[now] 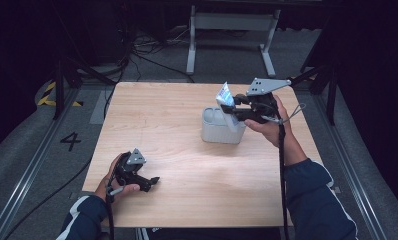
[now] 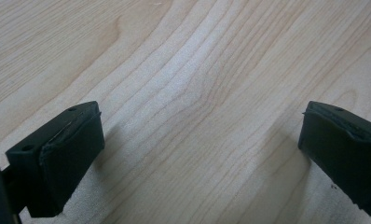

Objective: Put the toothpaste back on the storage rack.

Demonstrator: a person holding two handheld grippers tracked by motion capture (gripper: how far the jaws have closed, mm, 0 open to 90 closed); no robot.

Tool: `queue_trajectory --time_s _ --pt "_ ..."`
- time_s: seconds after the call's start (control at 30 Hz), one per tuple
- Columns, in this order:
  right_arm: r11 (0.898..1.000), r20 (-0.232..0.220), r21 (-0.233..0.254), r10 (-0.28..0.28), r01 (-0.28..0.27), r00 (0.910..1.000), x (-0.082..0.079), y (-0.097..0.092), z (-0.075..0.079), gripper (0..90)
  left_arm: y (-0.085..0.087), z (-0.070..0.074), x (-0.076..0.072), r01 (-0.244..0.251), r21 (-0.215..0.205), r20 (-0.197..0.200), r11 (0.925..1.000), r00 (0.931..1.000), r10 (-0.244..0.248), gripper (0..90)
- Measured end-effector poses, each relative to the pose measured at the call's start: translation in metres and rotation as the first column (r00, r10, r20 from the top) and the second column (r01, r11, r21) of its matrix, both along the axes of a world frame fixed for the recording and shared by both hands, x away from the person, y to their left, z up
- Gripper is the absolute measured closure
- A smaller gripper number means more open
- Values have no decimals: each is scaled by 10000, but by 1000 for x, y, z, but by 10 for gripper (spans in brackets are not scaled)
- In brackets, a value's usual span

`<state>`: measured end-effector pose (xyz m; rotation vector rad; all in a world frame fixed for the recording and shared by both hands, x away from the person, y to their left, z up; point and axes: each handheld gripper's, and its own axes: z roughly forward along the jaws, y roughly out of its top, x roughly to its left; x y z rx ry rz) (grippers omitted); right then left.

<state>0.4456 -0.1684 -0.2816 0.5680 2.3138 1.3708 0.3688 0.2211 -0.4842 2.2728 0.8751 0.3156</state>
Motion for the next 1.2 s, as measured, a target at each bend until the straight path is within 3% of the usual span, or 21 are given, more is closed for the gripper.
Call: queue_trajectory --time_s 0.77,1.2 --pt "9987 -206 235 -444 449 9988 32 8 -16 647 0 1 0 26 32 -56 10000 10000 -26 5" --pt "9977 -392 310 -599 611 9974 42 11 -25 644 0 0 0 6 2 -52 10000 10000 -6 5"
